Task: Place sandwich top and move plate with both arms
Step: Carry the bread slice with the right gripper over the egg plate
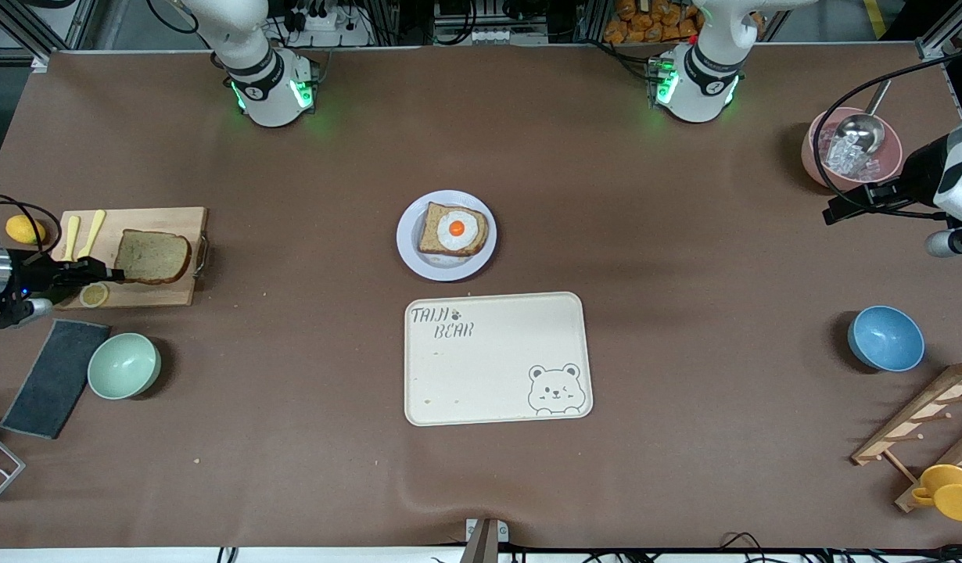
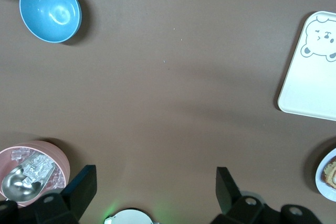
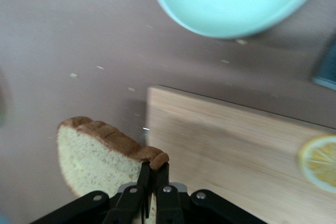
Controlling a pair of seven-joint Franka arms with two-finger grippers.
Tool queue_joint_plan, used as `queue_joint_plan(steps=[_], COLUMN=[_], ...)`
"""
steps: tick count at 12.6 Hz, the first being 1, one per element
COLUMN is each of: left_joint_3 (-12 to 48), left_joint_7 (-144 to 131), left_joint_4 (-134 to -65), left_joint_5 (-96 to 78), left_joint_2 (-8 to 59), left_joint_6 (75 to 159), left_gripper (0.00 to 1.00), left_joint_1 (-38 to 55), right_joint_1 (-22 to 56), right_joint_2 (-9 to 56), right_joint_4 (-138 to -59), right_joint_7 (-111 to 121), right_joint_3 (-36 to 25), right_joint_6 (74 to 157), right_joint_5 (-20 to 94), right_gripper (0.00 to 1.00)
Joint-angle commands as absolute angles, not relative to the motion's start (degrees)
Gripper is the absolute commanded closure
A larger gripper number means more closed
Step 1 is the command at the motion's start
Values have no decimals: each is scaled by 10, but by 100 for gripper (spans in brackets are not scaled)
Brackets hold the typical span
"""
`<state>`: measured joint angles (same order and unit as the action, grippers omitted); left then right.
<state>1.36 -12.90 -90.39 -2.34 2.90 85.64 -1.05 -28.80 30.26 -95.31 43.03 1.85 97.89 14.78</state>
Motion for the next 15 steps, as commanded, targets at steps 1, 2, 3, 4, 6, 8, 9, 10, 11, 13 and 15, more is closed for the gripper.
queue_joint_plan(steps=[1,2,3,4,6,8,9,10,11,13,15], left_joint_3=[13,12,12,12,12,11,11,11,11,11,11], left_joint_7=[-121,-121,-121,-121,-121,-121,-121,-121,-121,-120,-120], left_joint_4=[-900,-900,-900,-901,-901,-903,-907,-918,-932,-972,-1005], left_joint_5=[-51,-58,-58,-59,-62,-93,-112,-132,-148,-200,-250], left_joint_2=[25,25,23,22,22,23,23,23,23,23,23], left_joint_6=[860,860,860,860,860,859,859,859,859,862,874], left_gripper=[0,0,0,0,0,0,0,0,0,0,0], left_joint_1=[-14,-14,-14,-14,-14,-22,-27,-28,-28,-31,-31], right_joint_1=[-250,-216,-175,-130,-53,9,33,53,72,105,134], right_joint_2=[294,294,293,294,294,294,294,294,296,295,293], right_joint_4=[-953,-954,-955,-955,-959,-959,-958,-958,-960,-985,-1002], right_joint_7=[366,320,276,246,176,124,109,96,84,65,53], right_joint_3=[46,52,54,53,53,54,53,53,53,53,53], right_joint_6=[959,960,962,970,1009,1041,1049,1056,1064,1099,1114], right_joint_5=[177,198,231,252,292,308,321,323,323,324,341], right_gripper=[100,100,100,100,100,100,100,100,100,100,100])
